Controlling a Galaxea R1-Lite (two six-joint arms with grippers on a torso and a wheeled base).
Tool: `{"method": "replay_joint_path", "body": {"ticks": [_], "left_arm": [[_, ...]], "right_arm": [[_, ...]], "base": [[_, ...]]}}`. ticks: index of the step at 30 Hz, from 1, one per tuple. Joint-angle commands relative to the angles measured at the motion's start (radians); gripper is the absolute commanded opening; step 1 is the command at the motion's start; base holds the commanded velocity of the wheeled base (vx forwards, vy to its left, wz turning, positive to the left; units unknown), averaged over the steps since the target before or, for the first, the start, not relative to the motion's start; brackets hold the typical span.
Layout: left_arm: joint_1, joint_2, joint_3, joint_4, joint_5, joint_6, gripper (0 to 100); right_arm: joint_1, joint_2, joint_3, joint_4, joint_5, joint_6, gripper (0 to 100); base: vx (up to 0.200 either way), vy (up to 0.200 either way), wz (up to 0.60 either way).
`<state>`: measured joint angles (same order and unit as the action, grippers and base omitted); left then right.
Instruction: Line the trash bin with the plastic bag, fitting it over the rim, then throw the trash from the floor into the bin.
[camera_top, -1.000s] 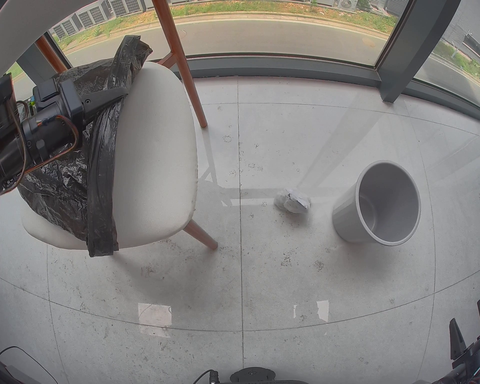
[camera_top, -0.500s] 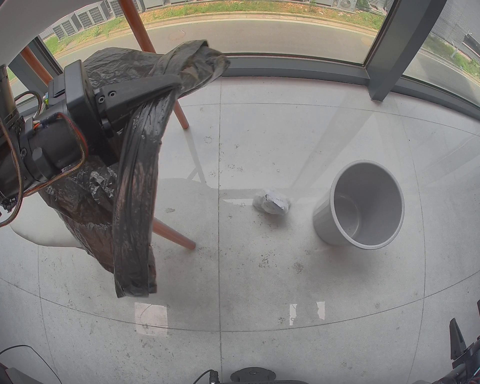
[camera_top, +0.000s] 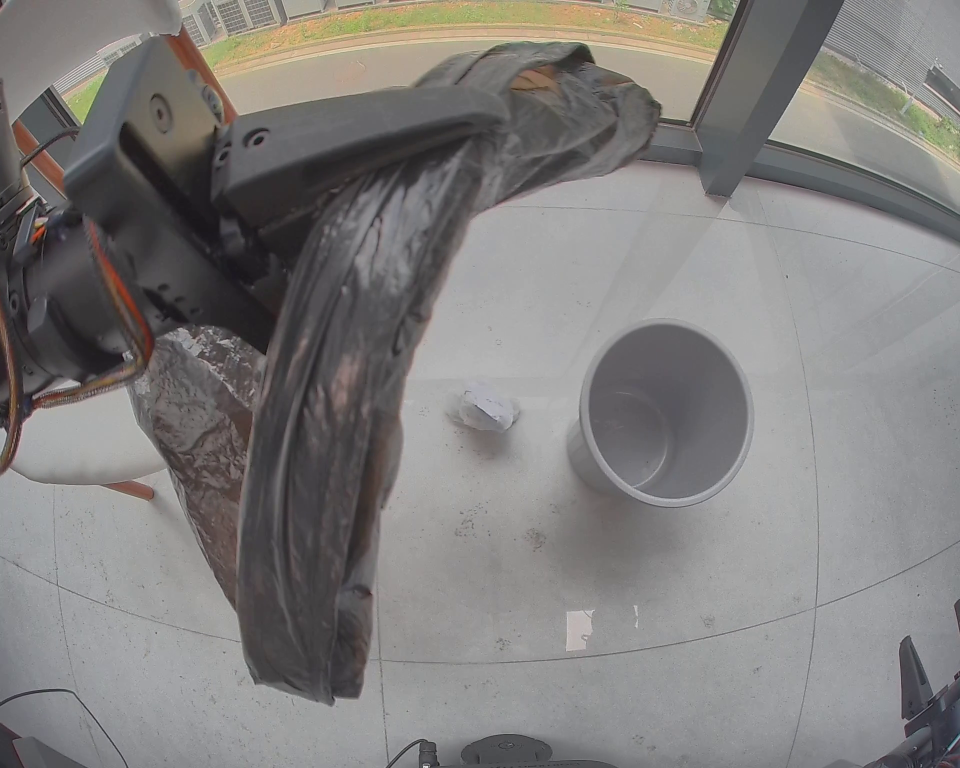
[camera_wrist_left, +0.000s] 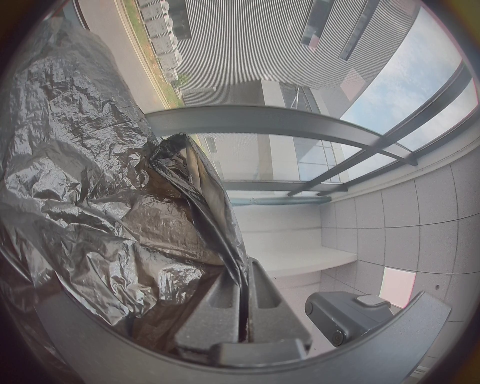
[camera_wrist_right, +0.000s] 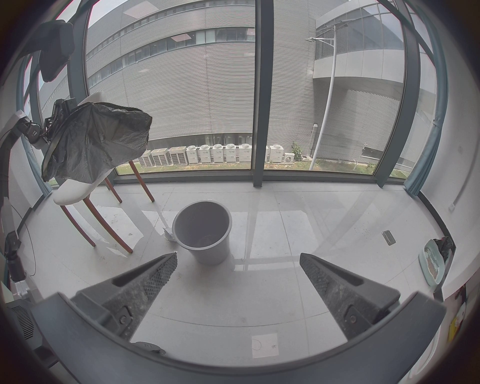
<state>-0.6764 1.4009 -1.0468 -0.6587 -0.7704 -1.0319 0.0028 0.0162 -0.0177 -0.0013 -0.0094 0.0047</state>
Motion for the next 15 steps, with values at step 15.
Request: {"method": "replay_joint_path", "body": {"ticks": [15], "left_arm": [[-0.055, 0.208, -0.064, -0.137, -0.004, 0.0, 0]], "right_arm": [[0.0, -0.001, 0.018, 0.0, 0.0, 0.0, 100]], "base": [[0.0, -0.133, 0.0]]}}
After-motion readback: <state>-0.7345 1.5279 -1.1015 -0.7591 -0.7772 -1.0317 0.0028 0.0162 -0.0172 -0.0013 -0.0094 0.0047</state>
